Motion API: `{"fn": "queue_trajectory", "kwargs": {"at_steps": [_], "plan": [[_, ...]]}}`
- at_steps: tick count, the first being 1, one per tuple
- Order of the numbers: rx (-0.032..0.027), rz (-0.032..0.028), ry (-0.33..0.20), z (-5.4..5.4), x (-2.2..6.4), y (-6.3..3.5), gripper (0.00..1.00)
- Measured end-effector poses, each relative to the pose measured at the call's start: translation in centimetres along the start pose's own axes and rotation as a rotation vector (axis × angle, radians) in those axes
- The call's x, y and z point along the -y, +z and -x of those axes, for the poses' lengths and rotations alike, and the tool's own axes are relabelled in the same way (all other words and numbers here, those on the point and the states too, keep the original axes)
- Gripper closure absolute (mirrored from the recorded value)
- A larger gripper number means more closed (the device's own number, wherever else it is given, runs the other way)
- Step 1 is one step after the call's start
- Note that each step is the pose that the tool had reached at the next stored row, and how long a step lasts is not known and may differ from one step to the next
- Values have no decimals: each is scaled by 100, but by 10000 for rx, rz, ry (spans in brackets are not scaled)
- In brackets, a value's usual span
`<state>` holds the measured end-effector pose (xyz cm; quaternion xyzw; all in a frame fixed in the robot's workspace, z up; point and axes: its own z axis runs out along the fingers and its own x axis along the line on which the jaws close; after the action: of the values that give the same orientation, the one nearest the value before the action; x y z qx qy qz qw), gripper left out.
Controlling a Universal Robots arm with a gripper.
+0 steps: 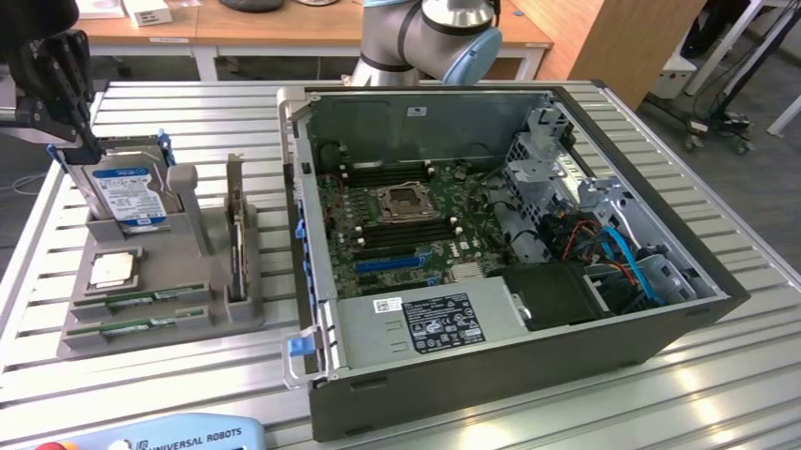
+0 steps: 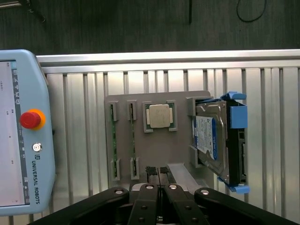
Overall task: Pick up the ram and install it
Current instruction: 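Pick up the ram and move it above insertion slot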
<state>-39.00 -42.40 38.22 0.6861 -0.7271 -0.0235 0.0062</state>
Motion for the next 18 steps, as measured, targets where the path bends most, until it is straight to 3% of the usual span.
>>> {"fn": "queue_trajectory", "kwargs": {"at_steps": [4, 9, 18], "plan": [[0, 0, 0, 0, 0, 0, 89], [0, 0, 0, 0, 0, 0, 70], [8, -1, 0, -1, 3, 64, 70]]}}
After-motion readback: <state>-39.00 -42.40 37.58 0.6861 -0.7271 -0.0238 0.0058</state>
